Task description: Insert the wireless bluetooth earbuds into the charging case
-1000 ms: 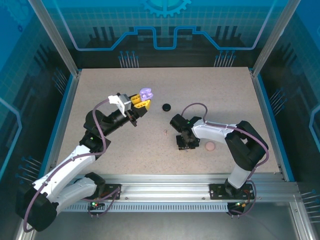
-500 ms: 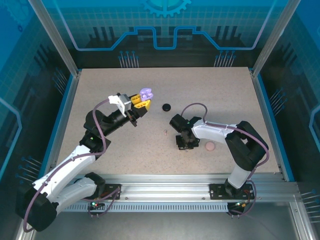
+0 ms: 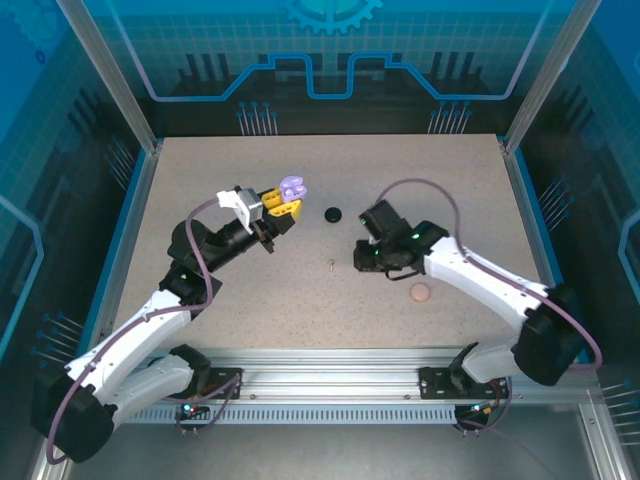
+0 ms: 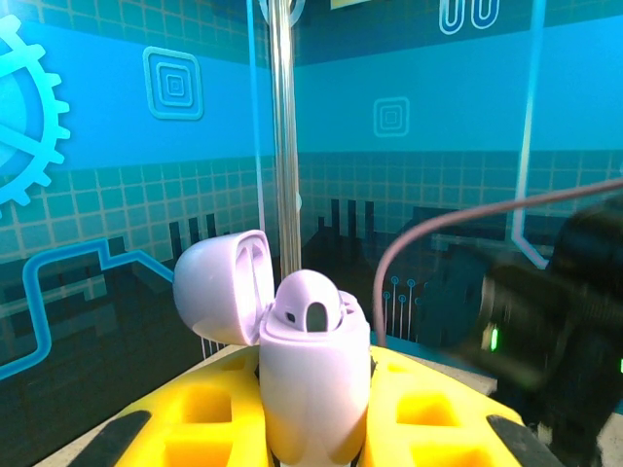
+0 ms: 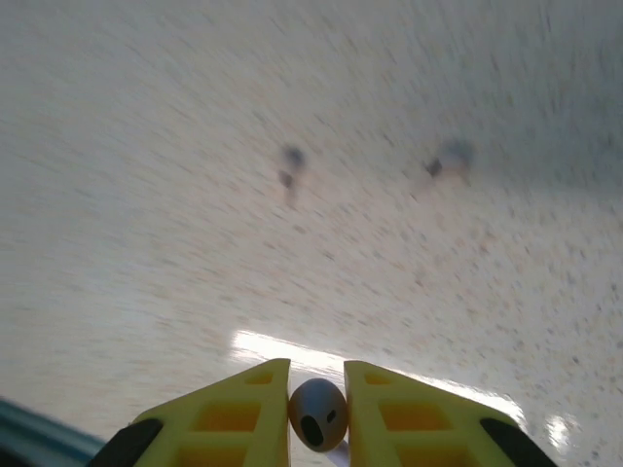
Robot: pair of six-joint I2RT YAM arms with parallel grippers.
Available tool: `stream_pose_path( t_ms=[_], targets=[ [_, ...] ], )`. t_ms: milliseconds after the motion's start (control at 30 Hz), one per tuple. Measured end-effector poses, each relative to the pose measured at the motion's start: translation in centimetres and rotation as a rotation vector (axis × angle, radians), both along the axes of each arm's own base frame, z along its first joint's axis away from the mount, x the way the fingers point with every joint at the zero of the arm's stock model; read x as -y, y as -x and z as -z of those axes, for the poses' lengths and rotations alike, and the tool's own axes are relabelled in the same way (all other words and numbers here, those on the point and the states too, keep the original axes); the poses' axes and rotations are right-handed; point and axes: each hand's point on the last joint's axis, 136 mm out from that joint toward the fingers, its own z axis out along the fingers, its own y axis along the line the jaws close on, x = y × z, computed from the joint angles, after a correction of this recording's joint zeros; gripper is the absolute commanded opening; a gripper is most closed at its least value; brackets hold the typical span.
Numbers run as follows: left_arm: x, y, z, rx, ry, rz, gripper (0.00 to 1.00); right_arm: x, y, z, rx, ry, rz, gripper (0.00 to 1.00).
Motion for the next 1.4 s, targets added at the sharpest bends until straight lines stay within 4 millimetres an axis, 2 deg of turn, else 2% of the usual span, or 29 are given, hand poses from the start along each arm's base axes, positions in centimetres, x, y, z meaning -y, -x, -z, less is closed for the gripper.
stream_pose_path(
  t_ms=[200,333,433,533,633,733,1000,1233,1400],
  targets=[
    [0.1,0.0,0.1,-0.003,-0.001,0.002,0.0,-1.4,-3.4,-11.9,0.214,-0.237,-0.013,0.21],
    [0.5,-0.1,0.5,-0.014,-0.006,0.014,0.0,-2.4,-4.3,-19.0,0.35,-0.372,-0.056,0.21],
    [0.8,-0.1,0.7,-0.021,-0.01,0.023,0.0,-3.4,-4.2,-23.5,0.44,-0.467,-0.107,0.21],
    [0.9,-0.1,0.9,-0.025,-0.012,0.027,0.0,-4.4,-4.2,-26.7,0.516,-0.557,-0.156,0.21],
    [1.1,-0.1,0.8,-0.023,-0.01,0.033,0.0,-5.3,-4.2,-28.2,0.552,-0.633,-0.191,0.21],
    [1.3,-0.1,0.7,-0.017,-0.004,0.036,0.0,-6.2,-4.3,-28.7,0.573,-0.698,-0.212,0.21],
    [1.4,-0.5,0.7,-0.017,0.008,0.03,0.0,-8.1,-4.0,-27.6,0.557,-0.801,-0.235,0.22],
    [1.4,-0.8,0.7,-0.024,0.018,0.022,0.0,-9.6,-2.9,-26.7,0.518,-0.849,-0.26,0.22],
    [1.3,-0.9,0.6,-0.02,0.022,0.017,0.0,-10.0,-2.2,-26.2,0.495,-0.86,-0.27,0.21]
  ],
)
